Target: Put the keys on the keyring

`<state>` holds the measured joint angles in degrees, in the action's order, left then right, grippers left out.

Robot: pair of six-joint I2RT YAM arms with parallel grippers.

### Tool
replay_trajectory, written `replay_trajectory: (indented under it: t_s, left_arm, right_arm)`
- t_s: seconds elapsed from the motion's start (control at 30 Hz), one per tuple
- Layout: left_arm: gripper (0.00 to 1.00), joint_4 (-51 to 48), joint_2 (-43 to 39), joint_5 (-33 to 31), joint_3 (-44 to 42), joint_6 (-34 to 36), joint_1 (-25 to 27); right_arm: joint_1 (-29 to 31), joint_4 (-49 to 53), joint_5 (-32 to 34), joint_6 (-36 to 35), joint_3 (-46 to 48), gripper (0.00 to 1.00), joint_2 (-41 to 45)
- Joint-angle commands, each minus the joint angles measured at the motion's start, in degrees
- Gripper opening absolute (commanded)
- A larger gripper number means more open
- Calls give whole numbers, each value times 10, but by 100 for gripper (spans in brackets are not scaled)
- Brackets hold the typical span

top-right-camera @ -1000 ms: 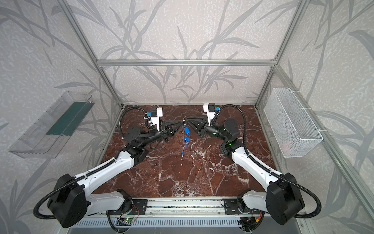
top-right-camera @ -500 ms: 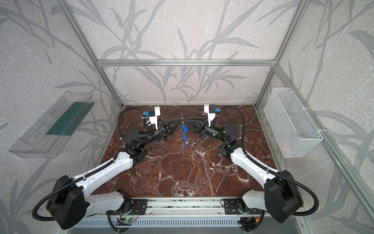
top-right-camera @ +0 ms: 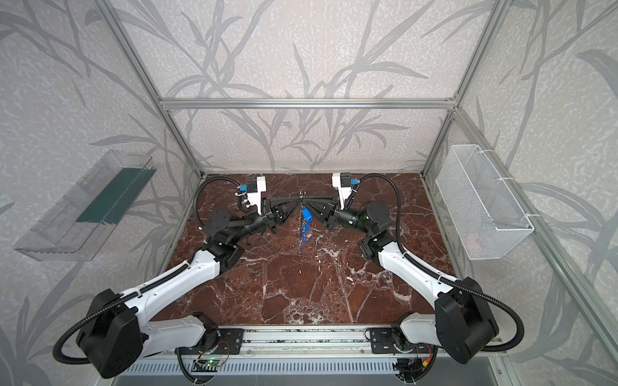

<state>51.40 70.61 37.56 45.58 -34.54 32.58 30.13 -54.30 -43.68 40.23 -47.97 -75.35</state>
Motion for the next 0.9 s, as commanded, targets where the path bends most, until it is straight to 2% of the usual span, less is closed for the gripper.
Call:
replay_trajectory:
  t_s: [0.0, 0.1, 0.3, 0.37, 0.47, 0.6, 0.87]
  left_arm:
    - [0, 22, 0, 15, 12, -6, 2]
    - [0, 21, 0, 14, 10, -5, 2]
    - [0, -30, -12, 13, 17, 17, 1]
    - [8, -83, -24, 14, 23, 36, -1]
    - [13, -177, -48, 11, 39, 74, -4]
    - [14, -326, -73, 16, 75, 131, -11]
    - [17, -541, -82, 48, 135, 240, -26]
  right_arm:
    - [5, -3, -9, -9, -20, 10, -3]
    - [6, -1, -16, -11, -21, 0, -4]
    - [2, 34, -25, -32, -18, 0, 7]
    - [-8, 60, -33, -53, -20, 0, 14]
    - [-29, 107, -64, -69, -28, 0, 19]
    - [-42, 201, -101, -117, -46, 0, 24]
    - [-37, 459, -123, -293, -121, 0, 32]
